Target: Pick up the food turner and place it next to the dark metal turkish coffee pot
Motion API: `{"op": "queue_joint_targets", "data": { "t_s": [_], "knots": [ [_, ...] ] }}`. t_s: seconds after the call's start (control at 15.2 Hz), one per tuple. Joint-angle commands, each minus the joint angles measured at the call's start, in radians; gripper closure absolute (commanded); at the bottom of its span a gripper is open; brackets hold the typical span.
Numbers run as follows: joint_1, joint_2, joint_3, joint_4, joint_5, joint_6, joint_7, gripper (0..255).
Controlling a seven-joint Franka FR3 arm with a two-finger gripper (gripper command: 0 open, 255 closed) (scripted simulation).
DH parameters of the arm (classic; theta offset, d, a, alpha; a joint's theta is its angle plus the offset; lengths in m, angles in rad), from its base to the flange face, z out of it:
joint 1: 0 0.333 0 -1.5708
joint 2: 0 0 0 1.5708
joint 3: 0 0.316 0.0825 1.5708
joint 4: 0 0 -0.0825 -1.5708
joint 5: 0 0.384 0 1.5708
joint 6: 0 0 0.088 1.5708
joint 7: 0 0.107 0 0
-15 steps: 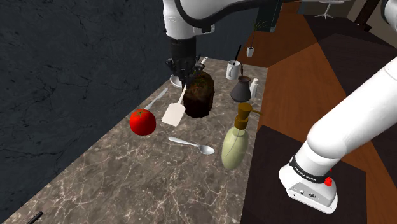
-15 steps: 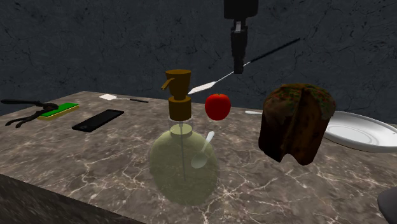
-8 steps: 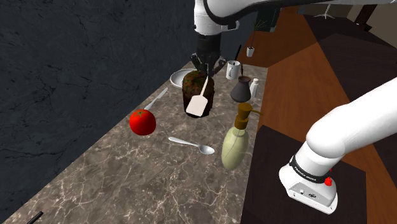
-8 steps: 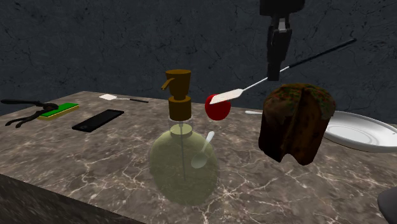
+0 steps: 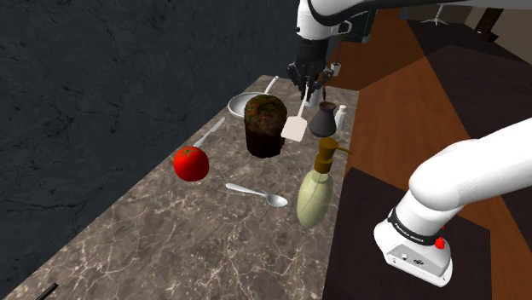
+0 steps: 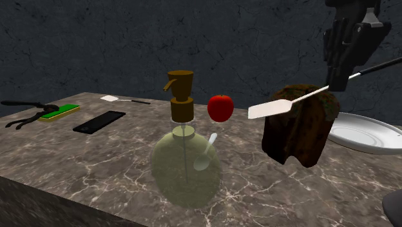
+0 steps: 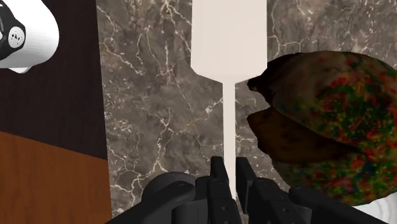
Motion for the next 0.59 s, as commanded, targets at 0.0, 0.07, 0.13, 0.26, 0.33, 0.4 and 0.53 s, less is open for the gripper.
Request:
{"op": "queue_joint_targets", "data": {
  "t_s": [0.0, 0.07, 0.13, 0.26, 0.33, 0.4, 0.53],
  "knots": [
    [-0.012, -0.021, -0.037, -0.025, -0.011, 0.003, -0.047, 255],
    [-0.011, -0.022, -0.036, -0.039, -0.010, 0.016, -0.046, 255],
    [-0.010, -0.023, -0.035, -0.053, -0.009, 0.029, -0.046, 255],
    [-0.009, -0.023, -0.032, -0.080, -0.008, 0.056, -0.045, 255],
    [-0.009, -0.022, -0.031, -0.093, -0.007, 0.070, -0.045, 255],
    [-0.008, -0.022, -0.030, -0.106, -0.006, 0.083, -0.044, 255],
    [-0.007, -0.020, -0.027, -0.131, -0.004, 0.110, -0.043, 255]
  ]
}}
